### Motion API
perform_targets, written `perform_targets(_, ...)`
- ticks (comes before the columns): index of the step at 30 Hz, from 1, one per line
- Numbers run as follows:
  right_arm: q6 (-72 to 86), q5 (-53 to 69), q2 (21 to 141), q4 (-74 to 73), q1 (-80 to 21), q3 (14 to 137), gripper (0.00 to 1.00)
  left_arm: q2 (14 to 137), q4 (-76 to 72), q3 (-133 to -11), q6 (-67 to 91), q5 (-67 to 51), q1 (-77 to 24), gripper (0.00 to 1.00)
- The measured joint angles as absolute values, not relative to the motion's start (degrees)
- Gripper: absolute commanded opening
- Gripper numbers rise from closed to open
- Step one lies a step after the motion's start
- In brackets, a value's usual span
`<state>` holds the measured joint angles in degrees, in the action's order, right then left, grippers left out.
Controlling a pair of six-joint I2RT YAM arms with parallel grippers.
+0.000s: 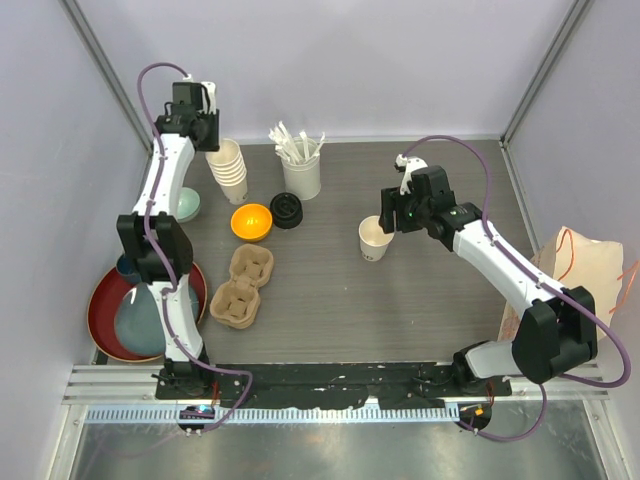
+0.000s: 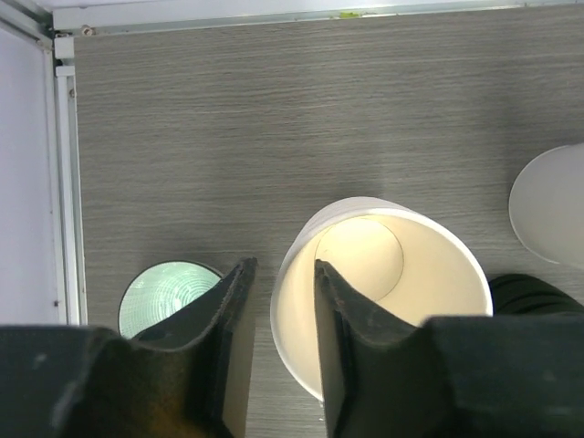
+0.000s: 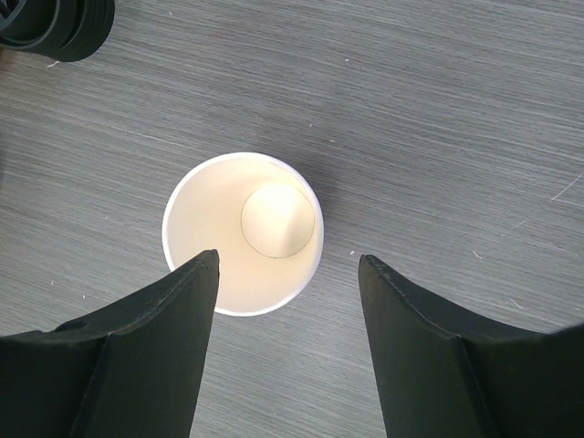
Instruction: Pack the takeout coffee
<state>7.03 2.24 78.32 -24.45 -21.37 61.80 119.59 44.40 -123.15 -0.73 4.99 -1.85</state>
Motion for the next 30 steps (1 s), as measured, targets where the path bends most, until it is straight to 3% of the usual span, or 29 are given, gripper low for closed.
perform_targets(4, 6.6, 2.2, 78.3, -24.5, -21.4, 61.8, 0.68, 120.4, 44.4, -123.2, -0.7, 4.3, -1.8, 0.26)
perform_targets(9, 6.3, 2.2, 78.3, -24.5, -21.4, 61.8, 0.68, 120.5, 44.4, -123.4, -0.7, 4.2, -1.8, 0.00)
perform_targets(30, 6.2, 2.5, 78.3, -25.1, -21.3, 61.8, 0.68, 117.8, 46.1, -125.4, 3.1, 1.7, -0.9, 0.00)
